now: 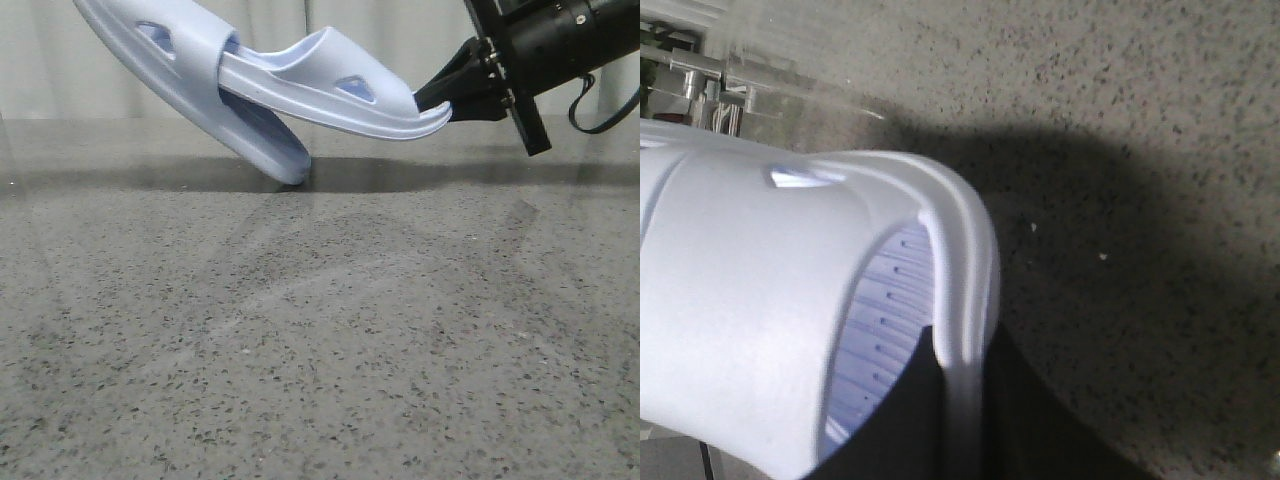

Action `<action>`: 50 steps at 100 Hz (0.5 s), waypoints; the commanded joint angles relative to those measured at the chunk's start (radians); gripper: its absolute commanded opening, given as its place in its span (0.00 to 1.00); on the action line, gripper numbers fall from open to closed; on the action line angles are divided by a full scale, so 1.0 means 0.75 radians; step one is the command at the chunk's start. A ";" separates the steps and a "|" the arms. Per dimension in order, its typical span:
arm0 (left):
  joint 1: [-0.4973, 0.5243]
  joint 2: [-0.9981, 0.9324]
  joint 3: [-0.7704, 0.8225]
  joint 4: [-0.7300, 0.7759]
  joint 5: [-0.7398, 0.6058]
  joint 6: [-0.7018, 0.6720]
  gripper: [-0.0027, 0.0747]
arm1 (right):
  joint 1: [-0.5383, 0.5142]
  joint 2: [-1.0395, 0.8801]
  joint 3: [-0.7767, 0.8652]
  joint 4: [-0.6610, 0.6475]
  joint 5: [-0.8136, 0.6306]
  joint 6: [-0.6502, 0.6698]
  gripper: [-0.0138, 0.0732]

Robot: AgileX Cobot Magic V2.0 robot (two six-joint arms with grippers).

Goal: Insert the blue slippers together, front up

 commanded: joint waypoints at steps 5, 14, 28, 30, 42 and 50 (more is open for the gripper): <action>-0.052 -0.051 -0.045 -0.107 0.182 -0.012 0.06 | 0.098 -0.059 -0.068 0.125 0.305 -0.024 0.04; -0.059 -0.048 -0.045 -0.100 0.182 -0.012 0.06 | 0.134 -0.050 -0.116 0.128 0.303 -0.024 0.04; -0.059 -0.046 -0.045 -0.098 0.182 -0.012 0.06 | 0.156 -0.047 -0.188 0.154 0.296 -0.022 0.04; -0.059 -0.046 -0.045 -0.098 0.182 -0.012 0.06 | 0.156 -0.047 -0.195 0.154 0.292 -0.016 0.04; -0.048 -0.046 -0.045 -0.098 0.182 -0.012 0.06 | 0.144 -0.047 -0.210 0.099 0.287 0.032 0.07; -0.030 -0.046 -0.045 -0.098 0.182 -0.010 0.05 | 0.124 -0.047 -0.210 0.055 0.309 0.046 0.18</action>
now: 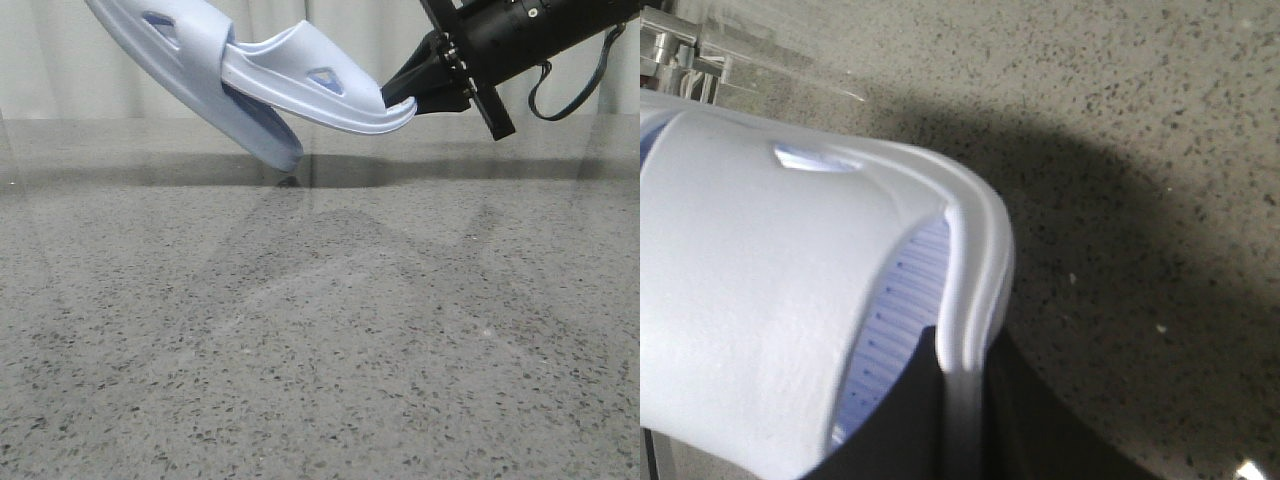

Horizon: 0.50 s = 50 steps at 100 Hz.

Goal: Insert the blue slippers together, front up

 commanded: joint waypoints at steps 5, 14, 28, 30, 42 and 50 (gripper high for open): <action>-0.004 -0.043 -0.031 -0.073 0.201 0.002 0.05 | 0.020 -0.094 -0.056 0.131 0.363 0.013 0.27; 0.033 -0.043 -0.031 -0.041 0.201 0.002 0.05 | -0.011 -0.094 -0.056 0.122 0.363 0.048 0.43; 0.062 -0.043 -0.031 0.050 0.184 0.002 0.05 | -0.072 -0.096 -0.056 0.122 0.363 0.061 0.49; 0.062 -0.043 -0.031 0.061 0.178 0.002 0.05 | -0.082 -0.096 -0.056 0.124 0.363 0.064 0.49; 0.051 -0.043 -0.031 0.133 0.105 0.002 0.05 | -0.142 -0.122 -0.056 0.124 0.363 0.068 0.49; 0.036 -0.040 -0.031 0.143 0.054 0.005 0.06 | -0.186 -0.149 -0.056 0.124 0.363 0.068 0.49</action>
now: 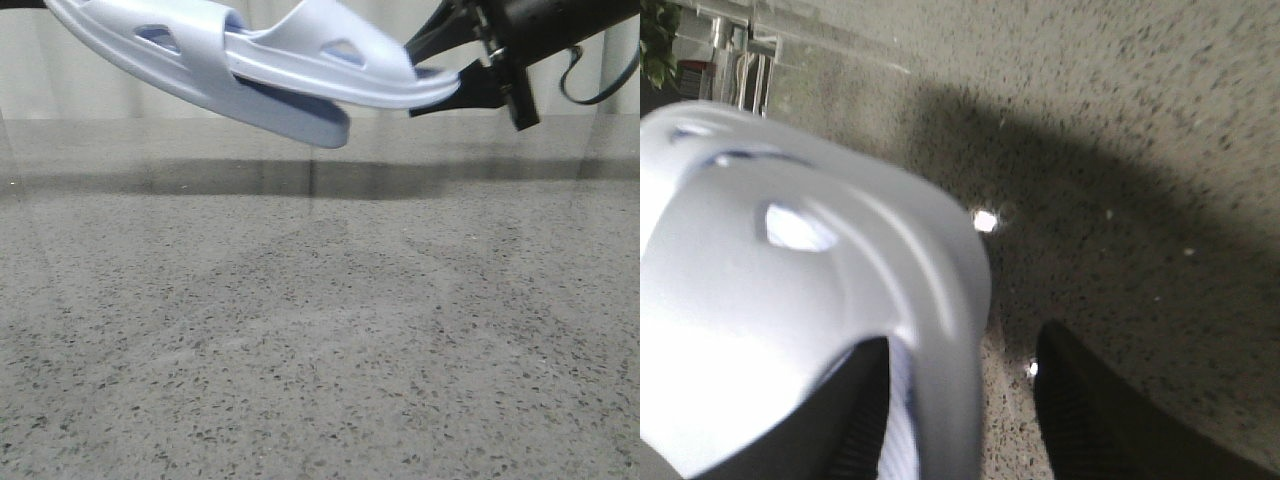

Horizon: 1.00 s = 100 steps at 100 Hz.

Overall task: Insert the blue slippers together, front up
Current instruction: 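Lower the stacked slippers onto the table and open both grippers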

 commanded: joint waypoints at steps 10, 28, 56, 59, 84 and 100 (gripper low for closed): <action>-0.058 -0.016 -0.031 -0.067 -0.022 0.026 0.05 | -0.104 -0.140 -0.045 0.107 0.155 -0.005 0.49; -0.197 0.056 -0.031 -0.009 -0.151 0.068 0.05 | -0.144 -0.171 -0.045 0.094 0.155 -0.002 0.49; -0.263 0.110 -0.031 0.172 -0.319 0.151 0.09 | -0.149 -0.170 -0.045 0.009 0.155 -0.002 0.49; -0.263 0.110 -0.031 0.200 -0.325 0.168 0.12 | -0.149 -0.170 -0.045 0.009 0.155 -0.002 0.49; -0.253 0.105 -0.034 0.279 -0.361 0.242 0.62 | -0.149 -0.175 -0.045 0.004 0.155 -0.002 0.49; -0.180 0.068 -0.054 0.323 -0.353 0.261 0.66 | -0.163 -0.220 -0.045 -0.080 0.155 -0.002 0.49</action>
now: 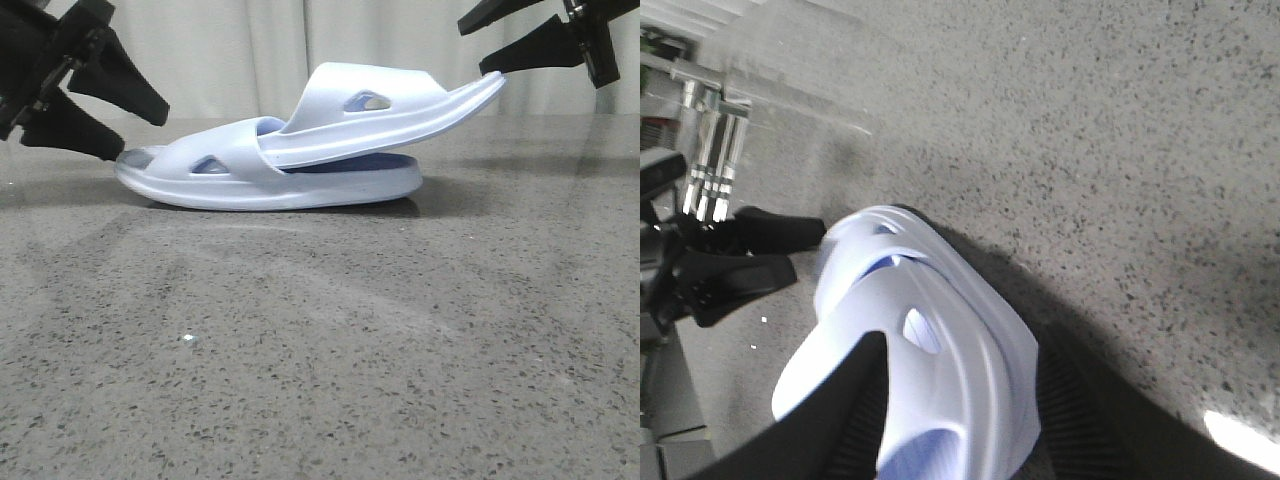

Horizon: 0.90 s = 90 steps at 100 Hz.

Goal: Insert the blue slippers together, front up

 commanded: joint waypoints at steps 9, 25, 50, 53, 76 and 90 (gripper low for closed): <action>0.108 -0.131 -0.088 -0.011 0.074 0.015 0.64 | -0.039 -0.152 -0.045 -0.026 0.152 -0.009 0.49; 0.191 -0.250 -0.121 -0.030 0.115 0.015 0.38 | -0.053 -0.230 -0.045 -0.032 0.133 -0.009 0.36; 0.188 -0.540 -0.121 -0.005 -0.055 0.041 0.05 | -0.053 -0.434 0.073 -0.120 -0.059 -0.067 0.06; 0.188 -0.572 -0.121 0.005 -0.081 0.041 0.05 | -0.053 -0.476 0.107 -0.120 -0.097 -0.088 0.06; 0.182 -0.821 0.045 -0.013 -0.380 0.121 0.05 | -0.013 -0.814 0.526 -0.117 -0.547 -0.210 0.06; 0.114 -0.990 0.259 -0.043 -0.569 0.273 0.05 | 0.029 -1.050 0.829 -0.097 -0.817 -0.291 0.06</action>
